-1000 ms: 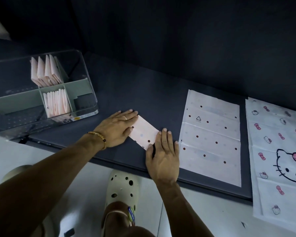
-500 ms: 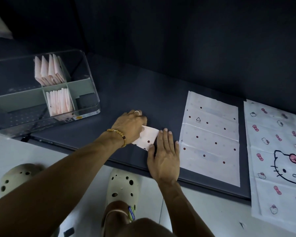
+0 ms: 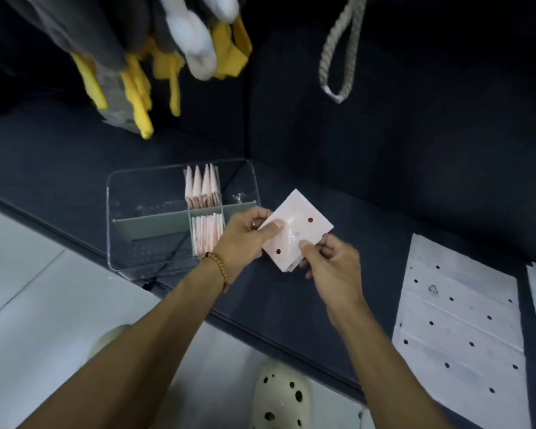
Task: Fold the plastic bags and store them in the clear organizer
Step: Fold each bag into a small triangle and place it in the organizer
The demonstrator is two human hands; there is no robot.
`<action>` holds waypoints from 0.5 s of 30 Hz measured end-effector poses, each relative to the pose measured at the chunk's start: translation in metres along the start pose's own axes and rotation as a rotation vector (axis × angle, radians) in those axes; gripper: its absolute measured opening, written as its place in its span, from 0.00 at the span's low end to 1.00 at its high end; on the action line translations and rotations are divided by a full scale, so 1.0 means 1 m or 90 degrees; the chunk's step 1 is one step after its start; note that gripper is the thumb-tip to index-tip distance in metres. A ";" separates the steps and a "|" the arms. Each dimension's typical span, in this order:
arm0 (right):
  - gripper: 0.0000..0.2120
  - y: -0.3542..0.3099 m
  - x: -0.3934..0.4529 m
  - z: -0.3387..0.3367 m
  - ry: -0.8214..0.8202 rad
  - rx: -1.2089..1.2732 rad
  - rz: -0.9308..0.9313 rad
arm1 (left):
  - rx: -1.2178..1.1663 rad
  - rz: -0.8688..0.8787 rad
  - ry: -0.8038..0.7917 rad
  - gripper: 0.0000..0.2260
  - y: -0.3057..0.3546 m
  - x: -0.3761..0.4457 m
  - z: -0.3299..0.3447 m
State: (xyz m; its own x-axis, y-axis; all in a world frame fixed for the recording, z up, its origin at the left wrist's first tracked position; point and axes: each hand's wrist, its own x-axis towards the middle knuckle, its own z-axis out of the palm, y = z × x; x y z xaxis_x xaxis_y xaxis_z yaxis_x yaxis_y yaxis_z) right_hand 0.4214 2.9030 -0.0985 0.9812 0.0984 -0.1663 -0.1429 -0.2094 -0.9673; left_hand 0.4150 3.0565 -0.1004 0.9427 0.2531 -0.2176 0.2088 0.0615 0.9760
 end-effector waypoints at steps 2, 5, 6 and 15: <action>0.04 -0.012 0.014 0.013 0.004 0.014 -0.012 | 0.002 0.064 0.095 0.03 0.007 0.010 -0.016; 0.04 -0.022 0.035 0.035 0.018 0.031 -0.005 | 0.051 0.156 0.296 0.06 0.011 0.027 -0.046; 0.04 -0.025 0.041 0.042 0.020 0.042 0.000 | 0.064 0.173 0.368 0.07 0.010 0.033 -0.057; 0.06 -0.040 0.073 0.094 0.021 0.134 0.016 | 0.383 0.031 0.419 0.33 -0.018 0.079 -0.094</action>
State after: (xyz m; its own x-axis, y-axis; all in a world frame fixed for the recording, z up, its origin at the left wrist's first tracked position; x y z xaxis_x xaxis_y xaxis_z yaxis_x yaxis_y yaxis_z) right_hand 0.4870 3.0096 -0.0901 0.9802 0.0630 -0.1875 -0.1877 -0.0025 -0.9822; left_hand 0.4608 3.1661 -0.1358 0.6523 0.7566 0.0457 0.4480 -0.4335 0.7819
